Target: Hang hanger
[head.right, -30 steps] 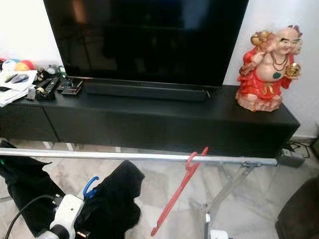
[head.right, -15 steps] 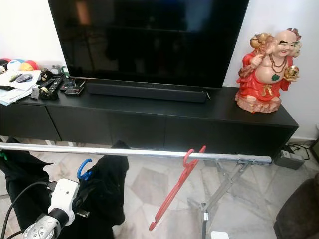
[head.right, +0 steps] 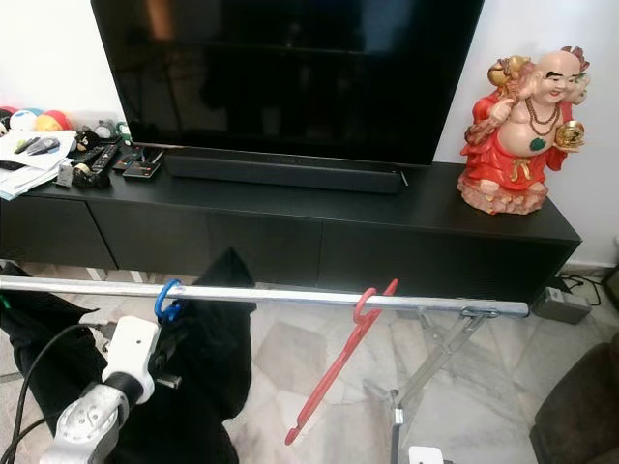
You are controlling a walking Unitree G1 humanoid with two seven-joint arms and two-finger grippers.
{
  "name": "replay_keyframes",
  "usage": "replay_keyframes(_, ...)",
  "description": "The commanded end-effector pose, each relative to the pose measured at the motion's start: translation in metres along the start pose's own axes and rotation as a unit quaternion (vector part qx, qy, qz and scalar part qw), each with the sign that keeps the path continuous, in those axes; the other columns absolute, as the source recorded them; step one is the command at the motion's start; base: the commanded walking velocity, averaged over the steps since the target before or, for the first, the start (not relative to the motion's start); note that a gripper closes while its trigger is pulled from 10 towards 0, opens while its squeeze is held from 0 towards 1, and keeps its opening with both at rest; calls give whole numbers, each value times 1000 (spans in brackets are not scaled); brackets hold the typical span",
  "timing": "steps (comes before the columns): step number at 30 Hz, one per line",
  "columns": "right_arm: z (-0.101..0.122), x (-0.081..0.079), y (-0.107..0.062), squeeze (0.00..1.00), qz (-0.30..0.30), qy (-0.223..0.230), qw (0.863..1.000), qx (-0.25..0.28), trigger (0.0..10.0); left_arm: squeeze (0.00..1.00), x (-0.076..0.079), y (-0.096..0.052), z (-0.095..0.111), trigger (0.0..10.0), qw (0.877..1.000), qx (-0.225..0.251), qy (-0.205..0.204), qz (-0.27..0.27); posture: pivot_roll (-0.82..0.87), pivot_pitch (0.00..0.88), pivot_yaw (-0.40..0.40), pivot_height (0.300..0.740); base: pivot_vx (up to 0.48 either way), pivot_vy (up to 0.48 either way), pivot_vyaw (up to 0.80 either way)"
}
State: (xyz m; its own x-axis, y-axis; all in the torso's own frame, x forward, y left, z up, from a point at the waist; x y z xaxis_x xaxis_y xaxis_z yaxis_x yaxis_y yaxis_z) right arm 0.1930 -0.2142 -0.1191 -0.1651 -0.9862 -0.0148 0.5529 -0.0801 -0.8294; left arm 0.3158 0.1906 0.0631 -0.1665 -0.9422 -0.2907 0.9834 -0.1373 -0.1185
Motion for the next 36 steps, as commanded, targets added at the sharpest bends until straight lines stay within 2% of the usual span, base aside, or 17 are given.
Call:
replay_keyframes(1,0,0,0,0,-3,2,1000,0,10000,0,-8,3,1,10000,1000,-5,-2,20,144,25,-37,740,0,0,0)
replay_keyframes(8,0,-1,0,0,-4,1,1000,-1,10000,0,-19,8,-1,10000,998,-21,-18,52,143,28,-38,740,0,0,0)
replay_keyframes(14,0,-1,0,0,-4,0,1000,-1,10000,0,-20,12,-2,10000,998,-30,-20,58,142,26,-39,740,0,0,0)
replay_keyframes(20,-1,0,0,0,-5,-1,1000,-2,10000,0,-15,16,-3,10000,998,-46,-22,48,141,21,-38,740,0,0,0)
replay_keyframes(25,-1,-1,0,0,-5,-1,1000,-3,10000,0,-5,18,-12,10000,996,-78,-22,23,141,10,-31,740,0,0,0)
replay_keyframes(36,-2,-2,0,0,-4,-1,1000,-3,10000,0,-2,16,-14,10000,996,-85,-19,14,141,9,-28,740,0,0,0)
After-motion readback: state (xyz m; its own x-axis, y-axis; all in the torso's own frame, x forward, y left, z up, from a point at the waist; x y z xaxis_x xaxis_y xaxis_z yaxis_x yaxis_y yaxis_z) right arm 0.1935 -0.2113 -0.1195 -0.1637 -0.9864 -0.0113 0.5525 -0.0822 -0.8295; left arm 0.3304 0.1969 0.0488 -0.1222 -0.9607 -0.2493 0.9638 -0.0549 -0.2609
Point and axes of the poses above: a point about 5 cm out from each wrist's last joint towards the gripper, its own y axis pointing out of the wrist towards the gripper, its own z axis along the axis of the wrist's last joint, x = y × z, the point moved 4 cm from there along y, pointing out of the wrist towards the gripper, and after that the axes turned 7 degrees about y, right-handed, at the moved point
